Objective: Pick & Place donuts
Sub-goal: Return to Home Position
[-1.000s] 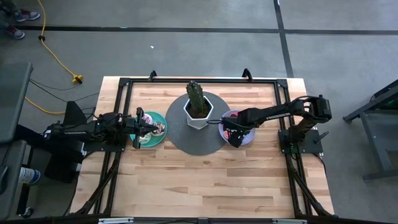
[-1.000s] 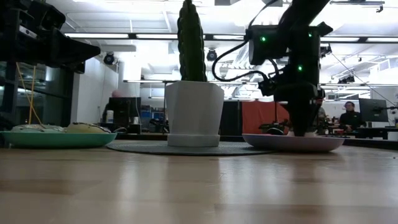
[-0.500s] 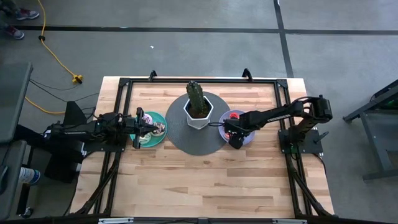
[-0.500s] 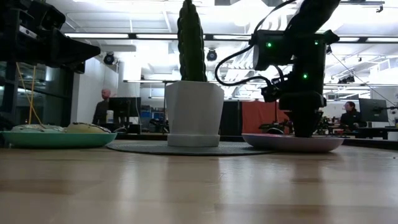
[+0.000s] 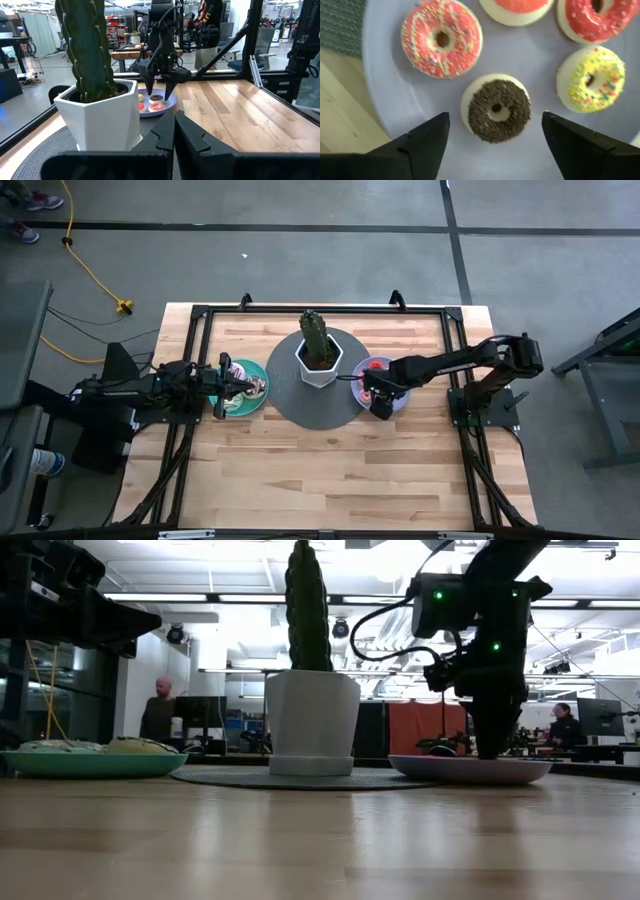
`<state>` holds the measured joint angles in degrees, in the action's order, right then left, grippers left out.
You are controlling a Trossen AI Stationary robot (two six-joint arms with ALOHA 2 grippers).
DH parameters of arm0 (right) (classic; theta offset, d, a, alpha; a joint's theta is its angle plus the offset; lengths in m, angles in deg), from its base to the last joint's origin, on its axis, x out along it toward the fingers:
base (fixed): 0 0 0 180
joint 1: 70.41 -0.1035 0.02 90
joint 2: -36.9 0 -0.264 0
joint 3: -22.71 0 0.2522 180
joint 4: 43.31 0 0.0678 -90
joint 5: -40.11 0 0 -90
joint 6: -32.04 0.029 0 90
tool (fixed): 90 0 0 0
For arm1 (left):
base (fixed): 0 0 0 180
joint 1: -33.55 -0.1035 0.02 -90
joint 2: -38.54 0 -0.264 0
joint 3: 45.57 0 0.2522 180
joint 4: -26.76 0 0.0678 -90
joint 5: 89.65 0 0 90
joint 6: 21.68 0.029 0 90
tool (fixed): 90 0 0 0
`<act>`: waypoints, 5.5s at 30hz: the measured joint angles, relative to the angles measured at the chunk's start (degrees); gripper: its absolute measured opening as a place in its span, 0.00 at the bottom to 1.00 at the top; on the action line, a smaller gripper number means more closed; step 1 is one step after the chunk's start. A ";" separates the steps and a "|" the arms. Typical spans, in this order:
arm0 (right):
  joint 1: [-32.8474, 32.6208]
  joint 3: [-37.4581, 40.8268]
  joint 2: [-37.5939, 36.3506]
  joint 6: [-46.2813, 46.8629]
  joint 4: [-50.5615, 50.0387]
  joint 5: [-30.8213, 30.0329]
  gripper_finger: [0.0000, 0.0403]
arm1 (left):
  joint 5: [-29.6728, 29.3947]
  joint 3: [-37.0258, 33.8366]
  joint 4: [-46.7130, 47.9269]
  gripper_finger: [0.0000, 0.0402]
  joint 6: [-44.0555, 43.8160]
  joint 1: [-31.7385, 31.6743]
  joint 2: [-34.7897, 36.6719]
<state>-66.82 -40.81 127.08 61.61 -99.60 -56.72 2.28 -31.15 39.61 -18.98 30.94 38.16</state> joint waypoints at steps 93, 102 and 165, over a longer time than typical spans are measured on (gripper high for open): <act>-5.52 49.13 -88.30 -31.92 43.84 6.76 0.00 | 0.00 0.00 0.00 0.00 -0.01 0.00 0.00; -5.06 49.13 -88.29 -30.71 43.84 5.34 0.00 | 0.00 0.00 0.00 0.00 0.00 0.00 0.00; -5.09 49.16 -88.29 -30.51 44.07 3.60 0.02 | 0.00 0.00 0.00 0.00 0.00 0.00 0.00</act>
<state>-71.90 8.35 38.79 31.11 -55.53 -53.12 2.28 -31.15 39.61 -18.98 30.94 38.16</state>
